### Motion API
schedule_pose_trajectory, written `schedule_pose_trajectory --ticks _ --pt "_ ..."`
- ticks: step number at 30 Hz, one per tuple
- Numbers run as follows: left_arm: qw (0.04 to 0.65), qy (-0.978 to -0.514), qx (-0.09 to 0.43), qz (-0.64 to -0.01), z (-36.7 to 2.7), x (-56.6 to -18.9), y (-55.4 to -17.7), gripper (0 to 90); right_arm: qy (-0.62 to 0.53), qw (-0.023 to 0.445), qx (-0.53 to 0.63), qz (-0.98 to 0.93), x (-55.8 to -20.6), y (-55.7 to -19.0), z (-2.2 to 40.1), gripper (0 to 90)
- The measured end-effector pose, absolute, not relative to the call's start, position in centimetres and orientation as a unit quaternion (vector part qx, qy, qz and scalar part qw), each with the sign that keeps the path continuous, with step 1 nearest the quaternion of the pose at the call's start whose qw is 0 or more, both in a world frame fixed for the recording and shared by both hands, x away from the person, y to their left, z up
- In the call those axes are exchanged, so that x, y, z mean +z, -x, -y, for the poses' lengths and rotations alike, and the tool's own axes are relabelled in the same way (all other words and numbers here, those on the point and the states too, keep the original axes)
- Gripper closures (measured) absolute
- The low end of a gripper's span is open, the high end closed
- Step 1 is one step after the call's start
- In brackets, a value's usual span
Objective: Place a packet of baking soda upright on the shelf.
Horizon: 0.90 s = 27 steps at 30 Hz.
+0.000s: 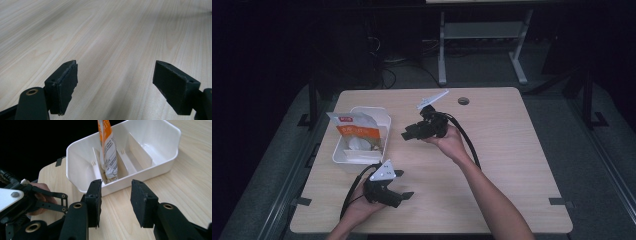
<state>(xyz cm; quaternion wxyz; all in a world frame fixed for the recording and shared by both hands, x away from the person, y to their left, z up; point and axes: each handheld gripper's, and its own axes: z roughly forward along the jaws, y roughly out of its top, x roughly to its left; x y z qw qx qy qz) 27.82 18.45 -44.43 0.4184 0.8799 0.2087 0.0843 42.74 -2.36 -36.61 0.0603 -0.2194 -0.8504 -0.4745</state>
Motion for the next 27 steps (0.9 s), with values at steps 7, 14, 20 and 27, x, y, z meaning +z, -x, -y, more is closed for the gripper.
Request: schedule_pose_trajectory --ticks 7,14,20,27 --pt "0.419 -0.879 0.083 -0.211 -18.2 -44.5 -27.8 19.4 0.228 0.060 -0.479 0.846 -36.5 -42.4 4.1 55.9" --pt "0.417 -0.880 0.084 -0.213 -18.2 -44.6 -27.9 19.5 0.241 0.051 -0.482 0.841 -36.4 -42.0 6.1 53.1" --pt "0.416 -0.880 0.083 -0.213 -18.0 -44.6 -28.0 19.4 0.250 0.048 -0.484 0.837 -36.3 -41.8 7.6 51.2" --pt "0.415 -0.881 0.083 -0.210 -17.8 -44.7 -27.9 19.3 0.257 0.044 -0.485 0.834 -36.4 -41.3 9.0 49.5"
